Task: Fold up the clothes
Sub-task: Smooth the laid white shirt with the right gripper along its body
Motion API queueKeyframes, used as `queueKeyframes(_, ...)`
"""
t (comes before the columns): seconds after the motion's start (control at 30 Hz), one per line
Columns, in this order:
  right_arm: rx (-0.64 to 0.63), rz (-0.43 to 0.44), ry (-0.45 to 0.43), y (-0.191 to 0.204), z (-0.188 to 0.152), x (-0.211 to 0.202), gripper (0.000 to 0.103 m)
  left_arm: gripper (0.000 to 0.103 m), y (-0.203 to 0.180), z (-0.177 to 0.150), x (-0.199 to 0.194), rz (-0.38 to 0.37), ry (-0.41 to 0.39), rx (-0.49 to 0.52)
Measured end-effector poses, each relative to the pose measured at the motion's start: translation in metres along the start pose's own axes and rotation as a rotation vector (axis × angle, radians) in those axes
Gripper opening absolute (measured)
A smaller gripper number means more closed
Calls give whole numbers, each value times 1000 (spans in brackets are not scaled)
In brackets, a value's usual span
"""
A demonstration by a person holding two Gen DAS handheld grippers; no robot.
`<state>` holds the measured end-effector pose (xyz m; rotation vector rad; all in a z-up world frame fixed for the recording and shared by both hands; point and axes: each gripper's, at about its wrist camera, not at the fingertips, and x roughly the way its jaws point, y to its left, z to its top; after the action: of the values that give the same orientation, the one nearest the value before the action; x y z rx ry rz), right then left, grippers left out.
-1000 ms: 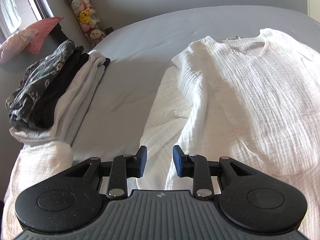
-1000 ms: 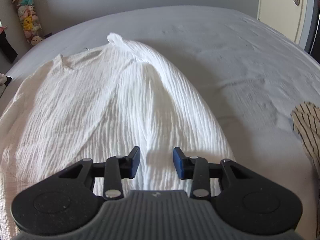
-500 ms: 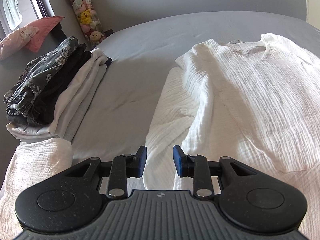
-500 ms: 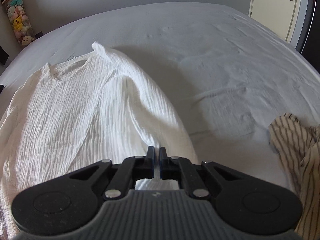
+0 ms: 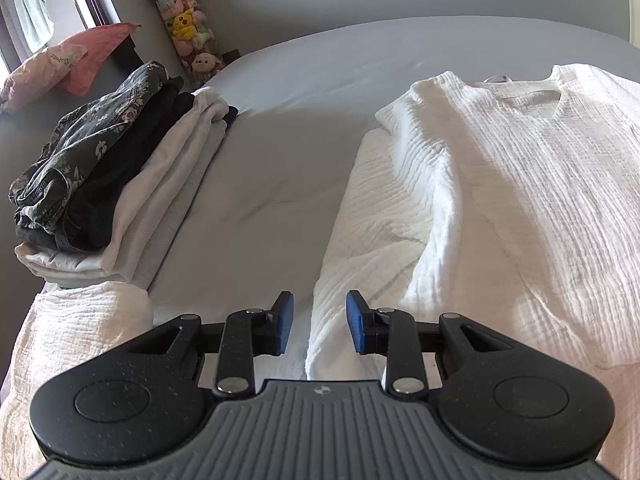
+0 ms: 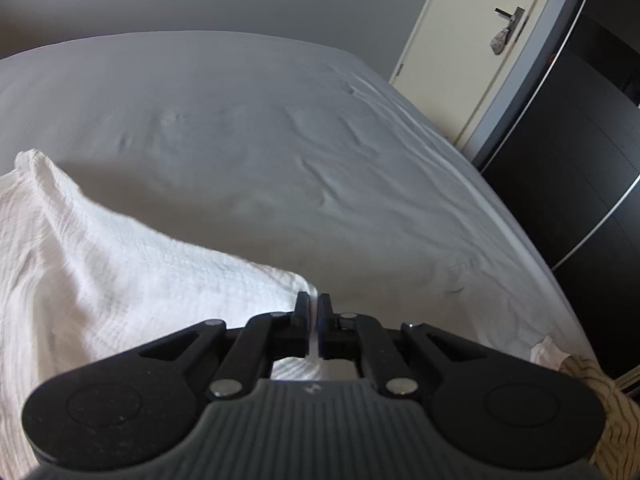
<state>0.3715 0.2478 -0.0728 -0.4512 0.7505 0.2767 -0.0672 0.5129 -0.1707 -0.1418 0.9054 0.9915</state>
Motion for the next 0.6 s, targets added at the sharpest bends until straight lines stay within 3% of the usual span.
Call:
queueKeyframes(0.13, 8, -95, -15, -15, 25, 25, 4, 34, 0, 1, 6, 13, 8, 4)
queueKeyframes(0.37, -10, -151, -13, -13, 39, 45, 12, 34, 2, 2, 11, 19, 16, -10)
queueKeyframes(0.47, 11, -147, -33, -19, 36, 38, 12, 34, 2, 2, 10, 23, 9, -16)
queueKeyframes(0.6, 73, -61, -69, -22, 15, 14, 12, 34, 4, 3, 6, 30, 0, -24)
